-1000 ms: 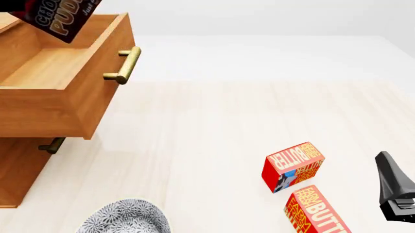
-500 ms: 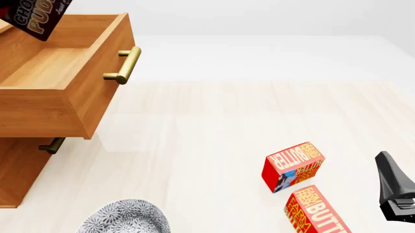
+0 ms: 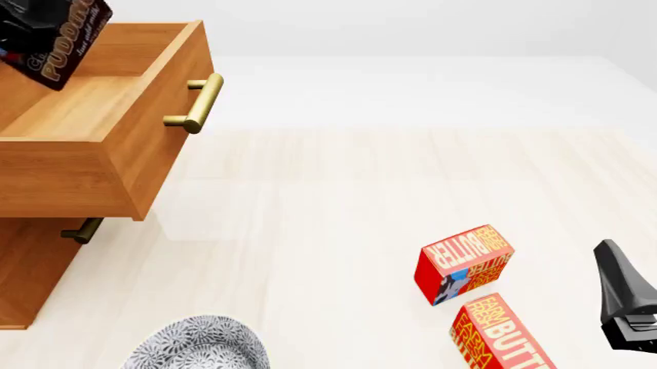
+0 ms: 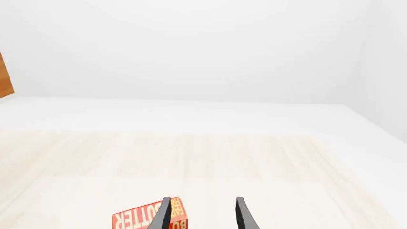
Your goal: Put the chocolate pudding in the top drawer of the cabinet and close it.
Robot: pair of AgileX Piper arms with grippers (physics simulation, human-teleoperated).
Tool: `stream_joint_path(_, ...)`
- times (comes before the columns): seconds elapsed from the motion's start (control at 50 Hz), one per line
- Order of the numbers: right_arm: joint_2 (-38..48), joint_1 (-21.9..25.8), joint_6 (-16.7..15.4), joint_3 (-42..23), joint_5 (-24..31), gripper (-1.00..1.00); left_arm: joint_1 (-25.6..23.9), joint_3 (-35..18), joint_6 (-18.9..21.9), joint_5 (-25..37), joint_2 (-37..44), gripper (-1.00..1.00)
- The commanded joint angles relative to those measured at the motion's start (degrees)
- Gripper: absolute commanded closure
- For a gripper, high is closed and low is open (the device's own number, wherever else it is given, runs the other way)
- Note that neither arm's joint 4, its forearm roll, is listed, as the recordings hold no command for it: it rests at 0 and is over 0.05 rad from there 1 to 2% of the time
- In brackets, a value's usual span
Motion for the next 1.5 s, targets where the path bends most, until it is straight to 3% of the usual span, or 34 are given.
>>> stream_joint_path(0.02,-0.04,-0.04,0.18,-0.01,0.11,-1.00,4.37,4.12,3.17,-5.34,1.88,1.00)
stream_joint_path(0.14,-0.04,-0.04,0.20,-0.01,0.12,-1.00,5.87,5.48,5.27,-6.57,1.16,1.00)
stream_joint_path(0.3,-0.04,-0.05,0.19,-0.01,0.11,-1.00,6.34,7.04,4.43,-7.77,2.42,1.00)
stream_joint_path(0.42,-0.04,-0.03,0.19,-0.01,0.12,-1.00,5.18,5.71,2.21,-6.84,4.37,1.00)
stream_joint_path(0.44,-0.04,-0.03,0.21,-0.01,0.12,-1.00,3.66,4.60,0.32,-5.70,6.09,1.00)
stream_joint_path(0.52,-0.04,-0.05,0.19,-0.01,0.12,-1.00,5.12,5.97,1.82,-7.52,5.82,1.00)
stream_joint_path(0.84,-0.04,-0.04,0.19,-0.01,0.11,-1.00,6.57,7.52,0.87,-10.59,9.52,1.00)
stream_joint_path(1.02,-0.04,-0.04,0.22,-0.01,0.12,-1.00,6.42,7.98,0.77,-11.08,10.23,1.00)
stream_joint_path(1.06,-0.04,-0.04,0.20,-0.01,0.12,-1.00,5.39,6.97,-1.11,-10.05,11.61,1.00)
stream_joint_path(1.26,-0.04,-0.04,0.20,-0.01,0.12,-1.00,5.83,6.70,-0.32,-10.07,11.17,1.00)
stream_joint_path(1.28,-0.04,-0.03,0.21,-0.01,0.12,-1.00,4.86,7.00,-0.02,-9.94,11.60,-1.00)
stream_joint_path(1.5,-0.04,-0.05,0.19,-0.01,0.11,-1.00,3.81,6.43,-0.41,-8.78,12.30,-1.00)
